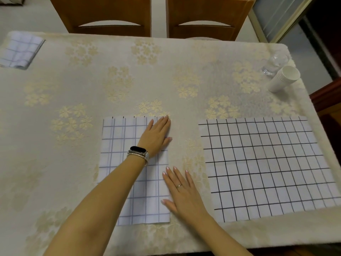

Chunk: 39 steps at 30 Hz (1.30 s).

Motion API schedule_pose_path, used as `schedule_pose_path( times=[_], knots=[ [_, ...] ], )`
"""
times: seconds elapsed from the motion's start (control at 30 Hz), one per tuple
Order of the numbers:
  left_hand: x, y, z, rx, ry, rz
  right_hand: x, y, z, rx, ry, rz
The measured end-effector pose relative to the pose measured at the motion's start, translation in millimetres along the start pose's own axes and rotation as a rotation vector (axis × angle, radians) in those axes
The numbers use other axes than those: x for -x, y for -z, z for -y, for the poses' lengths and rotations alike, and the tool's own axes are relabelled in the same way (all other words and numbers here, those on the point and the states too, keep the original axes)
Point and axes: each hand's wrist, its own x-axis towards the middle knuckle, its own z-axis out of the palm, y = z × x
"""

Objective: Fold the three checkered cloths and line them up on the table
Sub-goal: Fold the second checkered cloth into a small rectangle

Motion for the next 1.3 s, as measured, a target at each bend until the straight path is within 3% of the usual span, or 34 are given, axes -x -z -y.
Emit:
schedule_pose_path(
  times=[0.23,0.37,0.53,0.67,0.87,1.3],
  knots=[
    [4.3,6.4,-5.2,0.018,-0.012,-0.006,28.1,-0.4,3.3,0.006,0.039,0.073],
    [26.1,14.5,-12.9,0.041,-0.017,-0.107,28.0,6.7,6.3,-0.027,0.009,0.125],
    [109.4,9.9,-26.8,0.074,-0.058,-0.209,31.8,25.7,11.4,-0.297,-0.070,0.053],
    [185.0,-12.9,-31.9,0.033,-0.102,-0.152,45.3,37.0,19.5,-0.670,-0.267,-0.122],
    [232.9,-40.7,-49.7,-0.051,-0.093,0.017,52.6,37.9,44.6,-1.053,-0.537,-0.153],
    [235.3,-41.5,-67.1,-0.057,-0.022,0.061,45.4,37.0,67.5,-1.139,-0.664,-0.103]
  ],
)
